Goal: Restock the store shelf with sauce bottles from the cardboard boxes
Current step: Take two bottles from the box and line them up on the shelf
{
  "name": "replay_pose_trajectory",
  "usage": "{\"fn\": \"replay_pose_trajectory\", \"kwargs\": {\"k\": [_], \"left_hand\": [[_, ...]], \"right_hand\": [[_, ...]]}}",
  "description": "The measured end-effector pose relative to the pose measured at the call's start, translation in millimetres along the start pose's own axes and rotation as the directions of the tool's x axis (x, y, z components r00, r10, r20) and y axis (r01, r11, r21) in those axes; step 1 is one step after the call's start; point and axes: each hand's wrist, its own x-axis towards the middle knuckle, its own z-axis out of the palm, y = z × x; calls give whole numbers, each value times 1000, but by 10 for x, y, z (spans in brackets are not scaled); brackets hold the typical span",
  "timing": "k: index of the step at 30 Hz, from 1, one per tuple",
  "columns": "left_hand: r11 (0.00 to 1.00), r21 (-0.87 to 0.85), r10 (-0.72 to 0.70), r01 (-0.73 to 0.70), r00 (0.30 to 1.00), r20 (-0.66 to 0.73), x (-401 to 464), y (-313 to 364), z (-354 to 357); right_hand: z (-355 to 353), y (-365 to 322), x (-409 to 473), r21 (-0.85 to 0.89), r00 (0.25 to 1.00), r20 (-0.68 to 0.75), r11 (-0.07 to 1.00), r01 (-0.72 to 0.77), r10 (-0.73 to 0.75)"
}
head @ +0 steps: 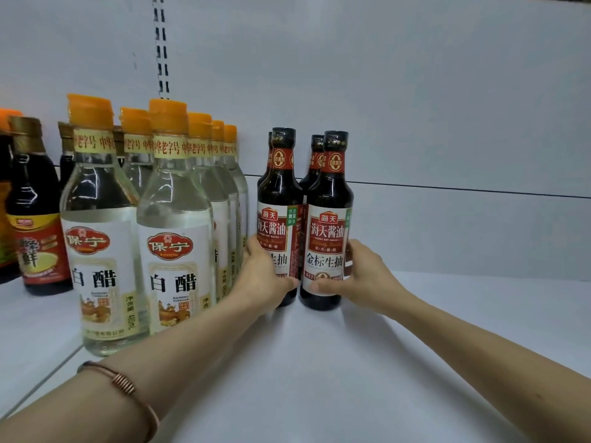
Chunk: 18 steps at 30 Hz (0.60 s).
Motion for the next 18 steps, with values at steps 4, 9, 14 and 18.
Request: {"fn": "replay_pose_trajectory", "kwargs": {"k": [4,9,14,18], "left_hand": [[1000,12,-14,14,1000,0,44,3,16],[999,8,-40,40,999,-3,96,-2,10],[998,40,-37,37,999,-1,97,-11,8],[999,43,-32,32,999,-3,86,-15,4]], "right_hand": [[50,40,60,-31,999,-30,999,-15,14],[102,85,137,-52,998,-42,998,-41,39],[179,152,165,-27,996,-74,998,-55,53],[216,198,172,-35,995,-88,998,-48,44]]}}
